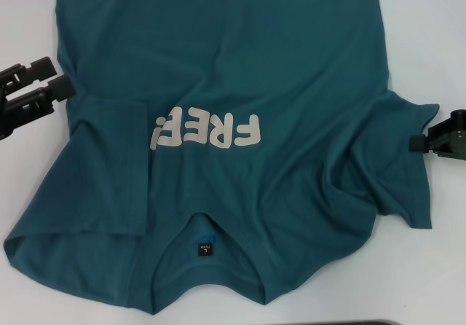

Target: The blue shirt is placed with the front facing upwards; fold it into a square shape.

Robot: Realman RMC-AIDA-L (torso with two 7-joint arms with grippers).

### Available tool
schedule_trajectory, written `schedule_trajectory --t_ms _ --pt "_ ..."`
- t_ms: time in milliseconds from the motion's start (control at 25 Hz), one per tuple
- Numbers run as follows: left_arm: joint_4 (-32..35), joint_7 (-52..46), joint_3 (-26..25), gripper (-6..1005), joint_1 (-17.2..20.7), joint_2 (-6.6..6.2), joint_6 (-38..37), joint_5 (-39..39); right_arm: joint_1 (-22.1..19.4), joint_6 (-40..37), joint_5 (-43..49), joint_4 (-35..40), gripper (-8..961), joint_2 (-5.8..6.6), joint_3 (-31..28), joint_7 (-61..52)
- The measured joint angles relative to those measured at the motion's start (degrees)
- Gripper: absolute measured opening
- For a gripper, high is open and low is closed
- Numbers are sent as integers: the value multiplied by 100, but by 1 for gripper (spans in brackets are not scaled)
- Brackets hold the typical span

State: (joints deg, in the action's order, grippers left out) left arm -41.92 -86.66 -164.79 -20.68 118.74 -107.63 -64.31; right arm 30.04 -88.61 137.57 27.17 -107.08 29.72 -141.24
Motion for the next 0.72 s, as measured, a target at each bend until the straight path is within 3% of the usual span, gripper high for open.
schedule_trajectory --t_ms 80,320,480,640,720 --pt "0 -4 0 736 6 -1 0 0 -32 -38 5 17 7 36 -9 -5" --pt "0 -18 0 736 18 -9 -10 0 -369 -137 -27 630 17 170 -127 -352" --pt "6 -18 0 736 20 -5 -2 -4 -481 -368 -52 1064 24 267 -609 -403" --pt "8 -18 0 735 12 -2 -2 -24 -404 -512 -48 1109 30 280 -671 -390" --pt "9 -20 0 735 10 -2 -2 -82 -292 -598 -19 1089 33 231 -588 -353"
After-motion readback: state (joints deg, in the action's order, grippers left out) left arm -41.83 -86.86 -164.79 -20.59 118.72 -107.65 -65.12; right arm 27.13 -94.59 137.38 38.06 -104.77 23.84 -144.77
